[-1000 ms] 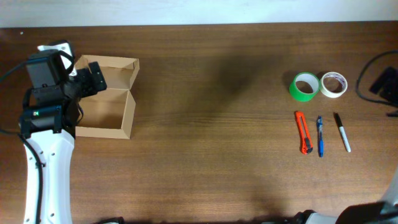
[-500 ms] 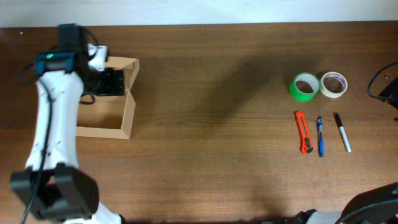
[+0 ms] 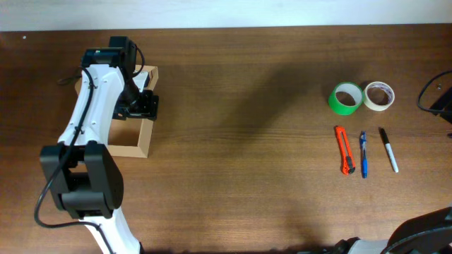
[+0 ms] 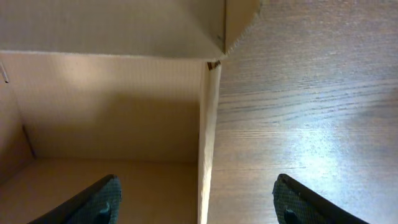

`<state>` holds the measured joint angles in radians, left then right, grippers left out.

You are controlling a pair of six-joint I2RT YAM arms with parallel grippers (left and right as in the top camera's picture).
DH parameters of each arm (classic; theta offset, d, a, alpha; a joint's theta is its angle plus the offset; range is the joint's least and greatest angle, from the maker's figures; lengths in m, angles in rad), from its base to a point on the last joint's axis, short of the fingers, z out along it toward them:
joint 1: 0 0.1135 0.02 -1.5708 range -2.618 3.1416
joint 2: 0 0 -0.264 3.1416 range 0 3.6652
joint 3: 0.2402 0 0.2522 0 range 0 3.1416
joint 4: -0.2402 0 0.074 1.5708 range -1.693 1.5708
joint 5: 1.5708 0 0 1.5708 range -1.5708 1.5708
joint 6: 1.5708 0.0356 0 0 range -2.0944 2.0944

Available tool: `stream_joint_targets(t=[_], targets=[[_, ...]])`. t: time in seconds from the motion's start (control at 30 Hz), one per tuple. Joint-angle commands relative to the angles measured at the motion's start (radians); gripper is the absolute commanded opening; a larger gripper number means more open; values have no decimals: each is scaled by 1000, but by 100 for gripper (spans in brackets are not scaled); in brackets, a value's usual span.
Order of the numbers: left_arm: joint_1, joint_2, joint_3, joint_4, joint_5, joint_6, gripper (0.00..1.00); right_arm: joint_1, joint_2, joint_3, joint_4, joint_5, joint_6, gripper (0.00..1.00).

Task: Pack container
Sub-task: 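Reach the left gripper to the cardboard box's near wall, then push the cardboard box with the left gripper toward the table center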

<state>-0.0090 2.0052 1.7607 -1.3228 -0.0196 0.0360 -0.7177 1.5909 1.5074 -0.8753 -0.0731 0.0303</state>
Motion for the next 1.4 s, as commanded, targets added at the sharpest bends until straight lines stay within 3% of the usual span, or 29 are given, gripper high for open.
stream_joint_targets(t=[0.0, 0.03, 0.17, 0.37, 0.43, 0.7, 0.97, 1.13, 1.37], targets=[[5, 42, 7, 2, -10, -18, 78, -3, 5, 23, 0, -10, 11, 99], [5, 50, 7, 2, -5, -18, 77, -3, 5, 23, 0, -10, 11, 99], [5, 95, 7, 2, 5, -26, 45, -3, 5, 23, 0, -9, 11, 99], [5, 140, 7, 3, 19, -37, 21, -3, 5, 23, 0, -10, 11, 99], [5, 140, 8, 14, 20, -44, 2, -3, 5, 23, 0, -10, 11, 99], [-8, 134, 95, -5, 12, -129, 2, -3, 5, 23, 0, -9, 11, 99], [-80, 134, 410, -153, -30, -222, 2, -3, 5, 23, 0, -10, 11, 99], [-196, 134, 621, -232, -29, -371, 1, -3, 5, 23, 0, -10, 11, 99], [-444, 134, 747, -217, -27, -501, 1, -3, 5, 23, 0, -10, 11, 99]])
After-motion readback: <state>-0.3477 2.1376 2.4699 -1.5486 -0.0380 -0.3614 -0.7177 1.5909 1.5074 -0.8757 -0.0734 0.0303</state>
